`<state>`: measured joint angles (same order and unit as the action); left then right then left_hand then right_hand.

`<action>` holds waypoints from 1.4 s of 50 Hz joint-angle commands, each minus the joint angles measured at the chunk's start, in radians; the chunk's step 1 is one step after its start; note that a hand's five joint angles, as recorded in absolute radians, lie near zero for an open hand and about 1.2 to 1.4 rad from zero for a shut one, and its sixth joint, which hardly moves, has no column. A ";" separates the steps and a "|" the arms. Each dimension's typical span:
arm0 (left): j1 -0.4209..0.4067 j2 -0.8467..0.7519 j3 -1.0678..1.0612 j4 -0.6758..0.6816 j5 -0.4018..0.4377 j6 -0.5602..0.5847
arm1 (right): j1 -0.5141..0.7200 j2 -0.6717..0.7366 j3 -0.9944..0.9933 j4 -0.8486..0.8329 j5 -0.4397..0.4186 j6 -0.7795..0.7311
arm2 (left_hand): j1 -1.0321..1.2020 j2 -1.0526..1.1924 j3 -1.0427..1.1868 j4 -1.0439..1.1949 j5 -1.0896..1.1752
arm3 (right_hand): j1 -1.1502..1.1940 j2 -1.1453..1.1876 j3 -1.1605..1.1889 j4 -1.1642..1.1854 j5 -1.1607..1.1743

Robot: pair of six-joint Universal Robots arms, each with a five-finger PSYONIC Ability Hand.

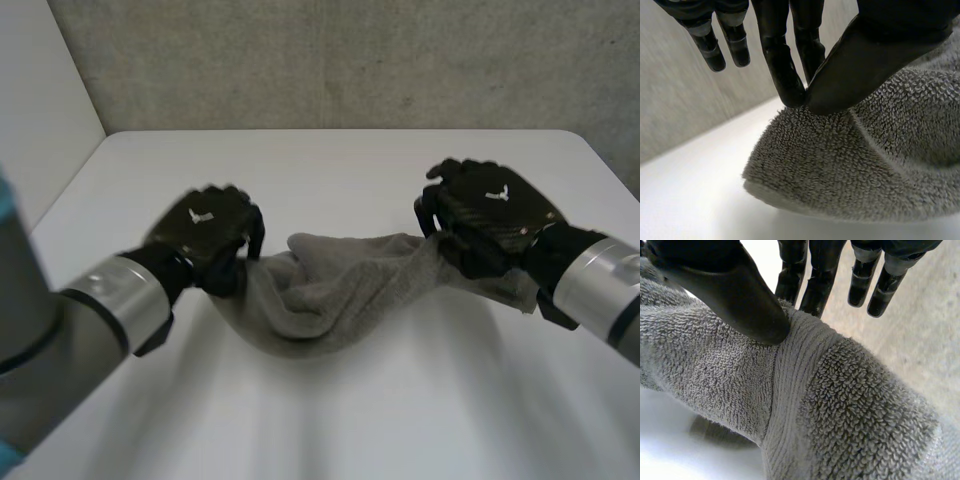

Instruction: Fold the towel.

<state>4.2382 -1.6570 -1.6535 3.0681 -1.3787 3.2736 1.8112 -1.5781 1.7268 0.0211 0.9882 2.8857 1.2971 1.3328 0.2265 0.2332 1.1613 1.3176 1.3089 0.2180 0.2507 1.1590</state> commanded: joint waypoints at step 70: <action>0.221 -0.205 -0.146 0.225 -0.020 0.167 | 0.060 0.678 -0.322 -0.193 0.218 -0.319 | -0.996 -1.031 -0.052 -0.059 -1.034 | -0.895 -0.886 -0.044 -0.076 -0.911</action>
<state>4.4500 -1.7888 -1.8282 3.2543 -1.3992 3.4458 1.8769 -0.9953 1.4759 -0.1391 1.2059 2.6479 0.3861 0.3537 0.2265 0.2332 0.1343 0.3590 0.3571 0.2180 0.2507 0.2037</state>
